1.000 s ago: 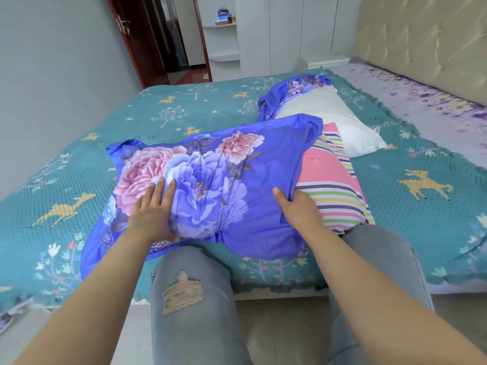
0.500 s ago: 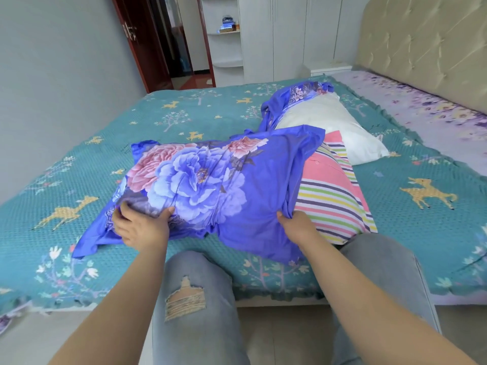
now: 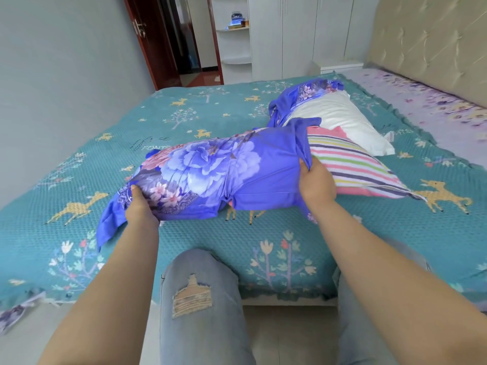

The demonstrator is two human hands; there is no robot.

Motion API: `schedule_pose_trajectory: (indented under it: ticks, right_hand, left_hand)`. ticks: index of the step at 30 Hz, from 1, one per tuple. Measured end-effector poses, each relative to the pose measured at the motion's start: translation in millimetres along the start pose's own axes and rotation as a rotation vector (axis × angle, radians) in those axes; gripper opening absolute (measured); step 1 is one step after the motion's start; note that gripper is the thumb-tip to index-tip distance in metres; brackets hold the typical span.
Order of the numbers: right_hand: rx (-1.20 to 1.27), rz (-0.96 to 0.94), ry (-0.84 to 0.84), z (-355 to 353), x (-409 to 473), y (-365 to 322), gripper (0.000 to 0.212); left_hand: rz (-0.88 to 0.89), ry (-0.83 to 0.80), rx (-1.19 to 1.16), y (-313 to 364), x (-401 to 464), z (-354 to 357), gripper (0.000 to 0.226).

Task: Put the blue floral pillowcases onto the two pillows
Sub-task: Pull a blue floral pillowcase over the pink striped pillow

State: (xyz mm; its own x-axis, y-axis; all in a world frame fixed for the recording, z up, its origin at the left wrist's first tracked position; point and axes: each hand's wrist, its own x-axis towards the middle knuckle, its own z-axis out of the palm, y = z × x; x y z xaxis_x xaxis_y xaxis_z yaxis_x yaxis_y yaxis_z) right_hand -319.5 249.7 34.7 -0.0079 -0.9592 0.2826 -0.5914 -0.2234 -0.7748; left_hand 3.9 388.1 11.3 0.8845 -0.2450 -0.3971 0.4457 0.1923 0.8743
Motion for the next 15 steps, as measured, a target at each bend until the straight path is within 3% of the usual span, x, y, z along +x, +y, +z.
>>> schedule_pose_trajectory:
  ticks: [2,5,9,15]
  right_hand:
    - [-0.058,0.0,0.01,-0.9,6.4,-5.9,0.036]
    - [-0.092,0.016,-0.001,0.0,10.7,-11.2,0.037]
    - [-0.269,-0.073,-0.009,-10.0,25.9,-8.0,0.037]
    - [-0.419,-0.149,0.028,-50.3,73.2,-9.9,0.025]
  left_hand:
    - [-0.07,-0.048,0.04,6.0,-0.7,6.4,0.038]
    - [-0.002,-0.03,0.133,16.4,3.8,16.6,0.022]
    - [0.064,0.043,0.179,36.0,19.0,29.7,0.044]
    - [0.059,0.029,0.188,68.5,27.5,54.3,0.044]
